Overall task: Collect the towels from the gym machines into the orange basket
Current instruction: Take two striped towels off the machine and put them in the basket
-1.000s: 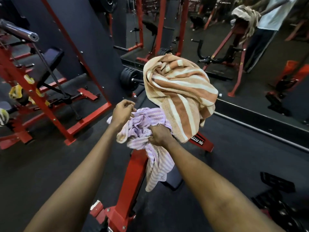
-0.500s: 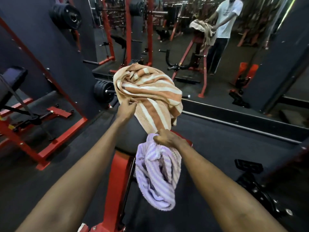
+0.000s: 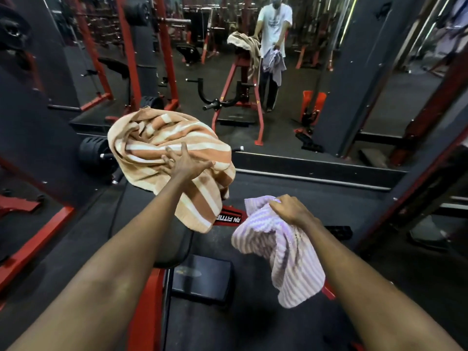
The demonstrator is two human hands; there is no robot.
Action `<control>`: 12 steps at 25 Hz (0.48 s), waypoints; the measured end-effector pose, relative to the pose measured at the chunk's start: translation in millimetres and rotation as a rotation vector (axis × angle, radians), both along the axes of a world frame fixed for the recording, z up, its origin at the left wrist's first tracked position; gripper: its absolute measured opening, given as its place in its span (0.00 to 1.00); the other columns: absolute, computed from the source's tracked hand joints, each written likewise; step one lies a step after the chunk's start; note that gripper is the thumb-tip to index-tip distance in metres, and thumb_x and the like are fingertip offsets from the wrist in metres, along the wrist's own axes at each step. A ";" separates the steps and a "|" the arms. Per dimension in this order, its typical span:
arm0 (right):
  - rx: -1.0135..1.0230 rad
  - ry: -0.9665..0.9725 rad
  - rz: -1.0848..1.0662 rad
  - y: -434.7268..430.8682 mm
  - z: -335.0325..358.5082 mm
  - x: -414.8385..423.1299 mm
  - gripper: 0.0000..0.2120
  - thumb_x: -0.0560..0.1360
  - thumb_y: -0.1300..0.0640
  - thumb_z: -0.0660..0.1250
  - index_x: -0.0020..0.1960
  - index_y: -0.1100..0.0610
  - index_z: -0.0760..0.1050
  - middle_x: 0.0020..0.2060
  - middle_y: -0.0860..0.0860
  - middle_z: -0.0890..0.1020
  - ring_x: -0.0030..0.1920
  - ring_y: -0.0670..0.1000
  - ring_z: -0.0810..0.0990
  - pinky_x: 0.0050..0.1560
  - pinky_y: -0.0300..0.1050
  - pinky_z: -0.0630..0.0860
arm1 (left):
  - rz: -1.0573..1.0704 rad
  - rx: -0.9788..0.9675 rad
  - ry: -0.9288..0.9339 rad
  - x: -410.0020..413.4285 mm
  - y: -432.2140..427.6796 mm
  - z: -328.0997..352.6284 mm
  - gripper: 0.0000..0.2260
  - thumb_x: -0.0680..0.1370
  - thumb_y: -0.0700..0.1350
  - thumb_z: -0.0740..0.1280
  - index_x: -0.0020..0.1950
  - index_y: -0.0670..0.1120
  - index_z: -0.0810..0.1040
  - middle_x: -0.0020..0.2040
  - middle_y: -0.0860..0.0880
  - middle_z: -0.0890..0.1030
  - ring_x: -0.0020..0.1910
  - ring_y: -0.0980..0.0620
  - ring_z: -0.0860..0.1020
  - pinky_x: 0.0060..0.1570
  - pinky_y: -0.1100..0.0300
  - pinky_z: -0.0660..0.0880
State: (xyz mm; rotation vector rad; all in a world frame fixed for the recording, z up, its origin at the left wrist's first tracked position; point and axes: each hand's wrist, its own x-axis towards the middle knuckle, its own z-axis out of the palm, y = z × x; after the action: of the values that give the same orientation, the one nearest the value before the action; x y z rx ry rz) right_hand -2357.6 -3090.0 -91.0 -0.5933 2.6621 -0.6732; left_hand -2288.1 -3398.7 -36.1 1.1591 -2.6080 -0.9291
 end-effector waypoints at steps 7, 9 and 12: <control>-0.055 -0.025 -0.154 -19.1 -16.2 -25.9 0.15 0.74 0.51 0.56 0.30 0.54 0.65 0.32 0.52 0.76 0.36 0.56 0.72 0.36 0.48 0.68 | 0.023 -0.204 -0.114 -43.3 -48.5 -27.4 0.58 0.64 0.71 0.74 0.82 0.56 0.43 0.80 0.35 0.49 0.78 0.29 0.53 0.72 0.33 0.57; -0.081 -0.029 -0.208 -24.5 -18.2 -28.3 0.15 0.73 0.50 0.57 0.29 0.54 0.64 0.29 0.52 0.73 0.34 0.55 0.70 0.33 0.47 0.66 | -0.005 -0.206 -0.014 -56.0 -47.6 -24.9 0.44 0.69 0.63 0.75 0.78 0.50 0.60 0.75 0.36 0.64 0.71 0.32 0.67 0.67 0.40 0.68; -0.117 -0.058 -0.288 -26.0 -18.2 -29.7 0.15 0.73 0.48 0.57 0.31 0.56 0.64 0.30 0.52 0.74 0.34 0.56 0.72 0.33 0.46 0.66 | -0.090 -0.209 0.097 -71.2 -17.4 -16.8 0.18 0.78 0.55 0.65 0.59 0.42 0.80 0.58 0.37 0.81 0.59 0.35 0.80 0.53 0.49 0.75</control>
State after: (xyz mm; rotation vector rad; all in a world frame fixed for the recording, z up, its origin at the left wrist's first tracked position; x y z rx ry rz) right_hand -2387.2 -3116.0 -109.3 -0.2144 2.6926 -0.9159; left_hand -2359.3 -3416.0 -52.9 0.9289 -2.6215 -0.6887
